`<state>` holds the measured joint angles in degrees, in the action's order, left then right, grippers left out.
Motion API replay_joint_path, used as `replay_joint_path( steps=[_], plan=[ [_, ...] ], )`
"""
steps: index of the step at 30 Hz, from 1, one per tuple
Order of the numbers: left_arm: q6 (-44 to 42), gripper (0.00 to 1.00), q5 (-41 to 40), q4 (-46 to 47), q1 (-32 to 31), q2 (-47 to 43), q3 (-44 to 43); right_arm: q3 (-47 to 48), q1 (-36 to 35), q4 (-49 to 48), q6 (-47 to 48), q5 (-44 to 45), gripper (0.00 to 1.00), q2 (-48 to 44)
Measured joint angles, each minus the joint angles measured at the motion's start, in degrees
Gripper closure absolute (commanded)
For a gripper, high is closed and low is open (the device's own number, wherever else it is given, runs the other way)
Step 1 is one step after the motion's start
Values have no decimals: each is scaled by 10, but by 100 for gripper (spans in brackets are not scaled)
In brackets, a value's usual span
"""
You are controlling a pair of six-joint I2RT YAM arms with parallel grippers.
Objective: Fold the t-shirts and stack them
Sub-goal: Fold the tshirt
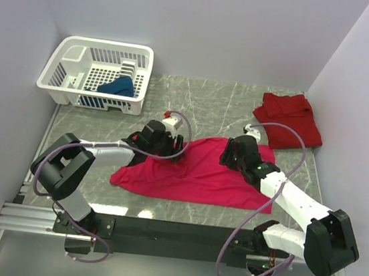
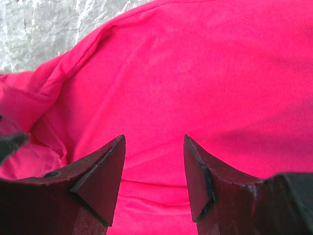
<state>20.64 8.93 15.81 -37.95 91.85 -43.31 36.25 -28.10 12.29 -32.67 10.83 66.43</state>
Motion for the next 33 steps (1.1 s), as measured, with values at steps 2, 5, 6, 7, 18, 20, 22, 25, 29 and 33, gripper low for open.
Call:
replay_joint_path(
  steps=[2,5,6,7,18,20,22,25,29,33],
  plan=[
    [0,35,10,2,-10,-1,0,-2,0,-1,0,0,42,0],
    [0,35,33,5,-35,-11,8,-2,0,-2,2,0,42,0],
    [0,35,40,4,-42,-14,11,-2,0,-2,2,0,42,0],
    [0,37,50,3,-49,-17,14,-2,0,-2,2,0,42,0],
    [-3,32,1,-28,-71,-137,49,-2,0,-3,6,0,42,0],
    [-9,31,-33,-23,-70,-172,49,-2,0,-3,6,0,42,0],
    [-18,33,-68,-21,-67,-183,44,-2,0,-5,6,0,42,0],
    [-35,33,-117,-41,-59,-146,17,-2,0,-7,6,0,42,0],
    [-51,31,-138,-75,-51,-96,10,-2,0,-7,6,0,42,0],
    [-60,30,-144,-99,-50,-89,10,-2,0,-7,6,0,42,0]
  ],
)
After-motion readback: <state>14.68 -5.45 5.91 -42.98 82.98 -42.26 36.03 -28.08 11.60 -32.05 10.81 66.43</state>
